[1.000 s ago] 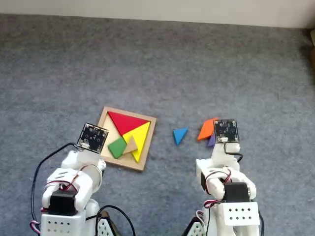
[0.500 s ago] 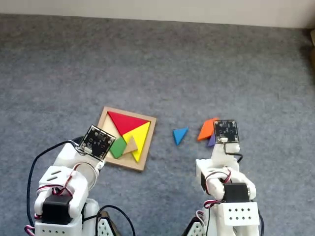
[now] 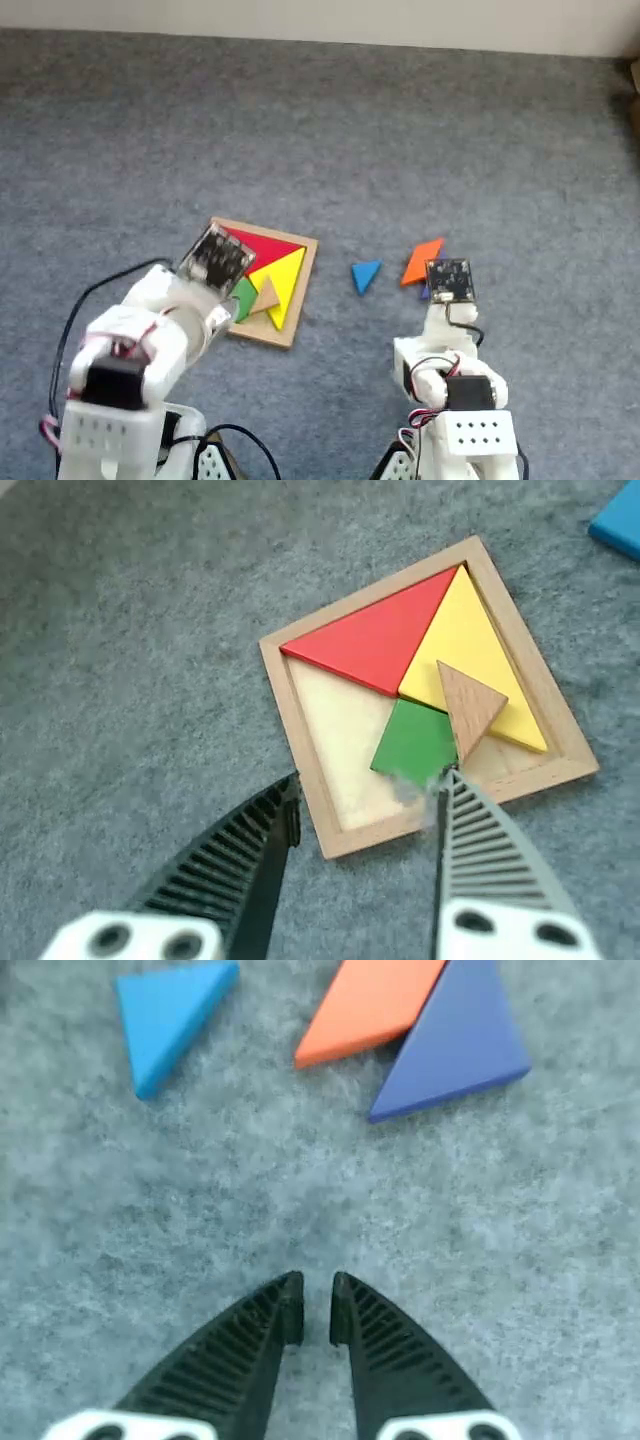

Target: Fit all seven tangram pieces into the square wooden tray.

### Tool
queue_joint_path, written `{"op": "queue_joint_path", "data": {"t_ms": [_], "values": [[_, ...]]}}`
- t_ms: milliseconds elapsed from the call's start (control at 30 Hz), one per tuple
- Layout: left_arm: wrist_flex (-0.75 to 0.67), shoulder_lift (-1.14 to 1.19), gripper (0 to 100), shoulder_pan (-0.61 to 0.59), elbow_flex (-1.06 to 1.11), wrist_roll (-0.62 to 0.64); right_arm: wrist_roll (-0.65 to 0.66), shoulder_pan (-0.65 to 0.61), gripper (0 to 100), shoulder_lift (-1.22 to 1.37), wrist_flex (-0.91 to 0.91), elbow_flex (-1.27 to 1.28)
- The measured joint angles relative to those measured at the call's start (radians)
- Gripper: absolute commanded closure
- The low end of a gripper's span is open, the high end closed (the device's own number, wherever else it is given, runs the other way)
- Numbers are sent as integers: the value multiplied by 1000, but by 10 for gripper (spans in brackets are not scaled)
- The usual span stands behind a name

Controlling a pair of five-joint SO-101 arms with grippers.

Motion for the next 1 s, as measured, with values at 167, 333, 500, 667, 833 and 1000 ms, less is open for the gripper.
{"op": "queue_joint_path", "data": {"t_ms": [167, 333, 500, 667, 833, 1000], "values": [[-9, 293, 758, 104, -66, 23, 0, 0, 936, 0, -11, 9], [-152, 506, 758, 161, -71, 92, 0, 0, 936, 0, -11, 9], [-296, 680, 761, 161, -71, 114, 0, 0, 936, 0, -11, 9], [-384, 790, 762, 161, -72, 120, 0, 0, 936, 0, -14, 9], [-440, 832, 803, 164, -72, 120, 0, 0, 936, 0, -14, 9], [-471, 836, 817, 164, -72, 120, 0, 0, 936, 0, -14, 9]]}}
